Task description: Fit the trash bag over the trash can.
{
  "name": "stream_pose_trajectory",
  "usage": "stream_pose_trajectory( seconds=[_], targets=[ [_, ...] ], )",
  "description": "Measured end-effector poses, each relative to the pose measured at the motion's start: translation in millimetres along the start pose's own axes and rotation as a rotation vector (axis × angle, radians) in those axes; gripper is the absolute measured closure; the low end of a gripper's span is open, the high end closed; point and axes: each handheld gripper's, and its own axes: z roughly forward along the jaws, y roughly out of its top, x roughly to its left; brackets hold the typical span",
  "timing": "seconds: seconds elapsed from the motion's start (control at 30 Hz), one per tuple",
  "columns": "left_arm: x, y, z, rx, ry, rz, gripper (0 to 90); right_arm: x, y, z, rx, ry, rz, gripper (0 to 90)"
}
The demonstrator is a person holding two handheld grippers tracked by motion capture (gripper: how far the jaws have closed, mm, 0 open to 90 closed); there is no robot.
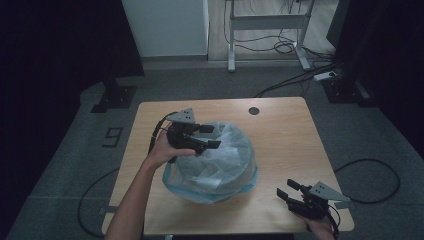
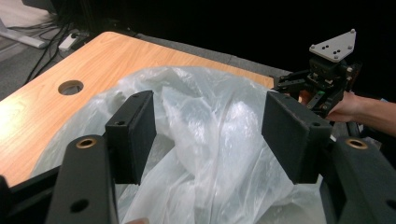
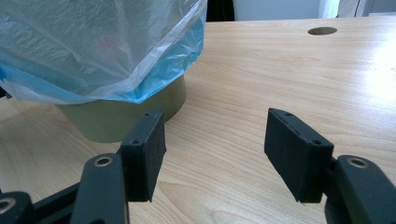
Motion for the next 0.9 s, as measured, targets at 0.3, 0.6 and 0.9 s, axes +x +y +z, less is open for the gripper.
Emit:
stream_pose_trajectory(
  seconds=[0.3, 0.6, 0.9],
  targets=[
    [-5.4, 7.8, 18.8, 0.119, -0.002, 0.028, 38.6, -0.4, 0.1, -0.8, -0.002, -0.004, 0.0, 37.9],
    [-9.2, 12.7, 34.1, 0.23, 0.011, 0.059, 41.2, -0.3, 0.2, -0.5, -0.002, -0.003, 0.0, 37.9],
    [-13.3, 14.4, 52.1, 0.341, 0.028, 0.087, 43.6, -0.2, 0.1, -0.1, 0.0, -0.002, -0.003, 37.9]
  ],
)
